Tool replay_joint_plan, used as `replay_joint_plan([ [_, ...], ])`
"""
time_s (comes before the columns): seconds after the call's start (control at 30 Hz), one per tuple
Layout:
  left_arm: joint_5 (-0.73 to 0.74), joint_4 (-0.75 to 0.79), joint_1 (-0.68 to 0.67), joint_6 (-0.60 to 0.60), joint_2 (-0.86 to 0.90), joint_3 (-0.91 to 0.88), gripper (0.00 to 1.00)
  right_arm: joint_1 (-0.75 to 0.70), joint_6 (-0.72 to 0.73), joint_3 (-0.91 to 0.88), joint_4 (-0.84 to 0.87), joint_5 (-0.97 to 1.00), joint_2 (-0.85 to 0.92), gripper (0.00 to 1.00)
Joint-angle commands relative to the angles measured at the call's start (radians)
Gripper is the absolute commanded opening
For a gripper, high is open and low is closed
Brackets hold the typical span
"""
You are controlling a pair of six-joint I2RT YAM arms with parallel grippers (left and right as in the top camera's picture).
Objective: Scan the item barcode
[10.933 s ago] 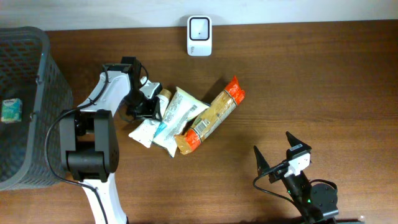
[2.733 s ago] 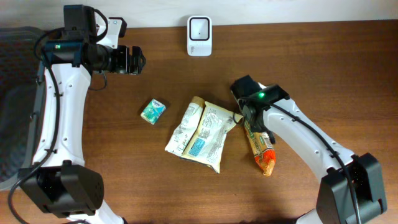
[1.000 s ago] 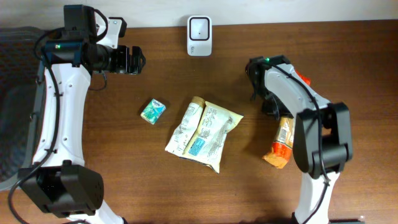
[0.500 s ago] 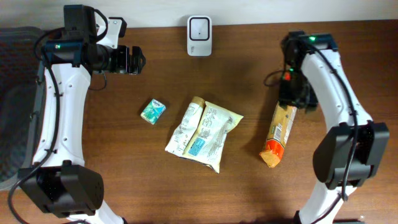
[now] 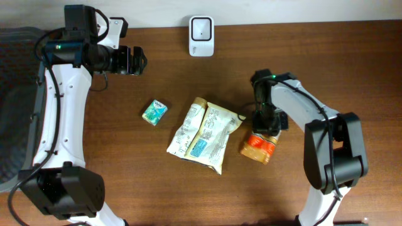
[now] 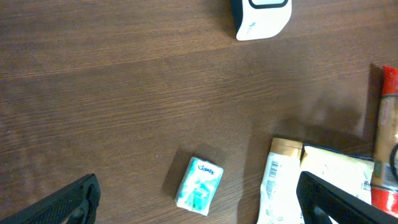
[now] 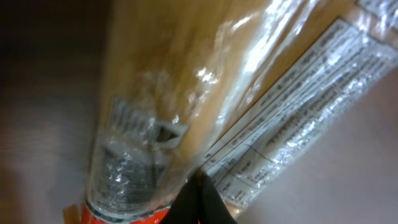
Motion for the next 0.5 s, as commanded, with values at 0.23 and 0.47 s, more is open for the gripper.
replay_joint_plan([
  [0.23,0.001,0.002,0.001,0.016,-0.002,0.005,0.99,-0.088,0.030,0.292,-0.049,-0.130,0.002,0.30],
  [0.47,0.001,0.002,0.001,0.016,-0.002,0.005,0.99,-0.199,-0.177,0.381,0.187,-0.154,0.100,0.61],
])
